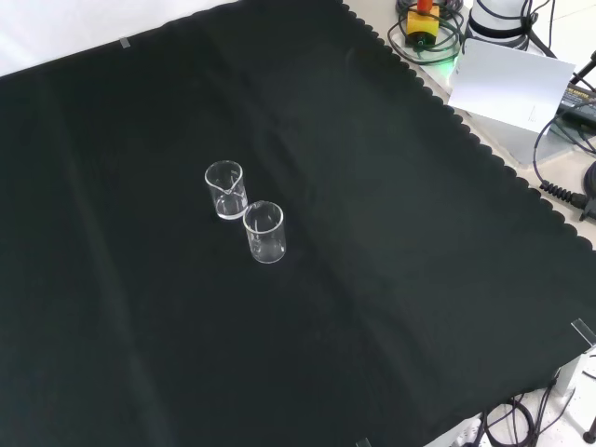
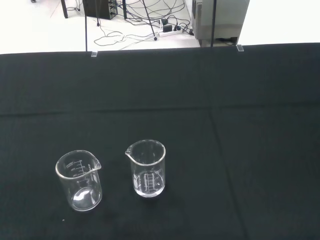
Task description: Pick up the beaker on the right.
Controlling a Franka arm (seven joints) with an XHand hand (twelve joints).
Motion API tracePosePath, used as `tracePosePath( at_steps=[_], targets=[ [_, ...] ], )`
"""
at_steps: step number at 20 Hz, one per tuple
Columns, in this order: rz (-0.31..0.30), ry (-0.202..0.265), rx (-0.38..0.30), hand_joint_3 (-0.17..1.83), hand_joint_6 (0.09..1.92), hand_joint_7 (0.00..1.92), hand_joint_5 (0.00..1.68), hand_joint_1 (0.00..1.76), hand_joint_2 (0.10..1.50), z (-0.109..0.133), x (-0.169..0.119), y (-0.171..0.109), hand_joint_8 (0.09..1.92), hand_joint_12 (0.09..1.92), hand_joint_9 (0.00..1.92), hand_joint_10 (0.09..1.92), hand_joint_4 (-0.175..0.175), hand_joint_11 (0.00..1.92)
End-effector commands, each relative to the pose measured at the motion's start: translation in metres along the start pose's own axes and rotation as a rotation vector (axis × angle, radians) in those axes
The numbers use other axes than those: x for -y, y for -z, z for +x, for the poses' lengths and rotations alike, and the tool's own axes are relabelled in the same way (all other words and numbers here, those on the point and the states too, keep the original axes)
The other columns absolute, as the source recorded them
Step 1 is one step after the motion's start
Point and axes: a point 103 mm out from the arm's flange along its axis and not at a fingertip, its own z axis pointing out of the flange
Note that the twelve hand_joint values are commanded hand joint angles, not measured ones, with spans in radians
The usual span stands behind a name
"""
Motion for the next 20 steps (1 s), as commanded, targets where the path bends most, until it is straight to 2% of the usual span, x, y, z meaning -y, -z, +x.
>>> tracePosePath(
  at_steps=[1,2,4,10,20],
  targets=[
    [-0.011,0.0,0.01,0.48,0.09,0.0,0.31,0.26,1.1,0.0,0.0,0.0,0.5,1.34,0.11,0.71,-0.036,0.0],
    [-0.011,0.0,0.01,0.44,0.09,0.0,0.32,0.18,1.18,-0.001,0.0,0.0,0.51,1.36,0.12,0.7,-0.031,0.0],
    [-0.011,-0.001,0.012,0.41,0.09,0.0,0.33,0.12,1.24,-0.001,-0.001,0.0,0.52,1.36,0.13,0.68,-0.028,0.0],
    [-0.004,-0.015,0.003,0.39,0.09,0.0,0.33,0.1,1.26,-0.01,-0.008,-0.001,0.52,1.37,0.14,0.68,-0.027,0.0],
    [0.019,-0.056,-0.033,0.31,0.09,0.08,0.34,0.3,1.19,-0.02,-0.023,-0.036,0.56,1.39,0.22,0.7,-0.033,0.02]
  ],
)
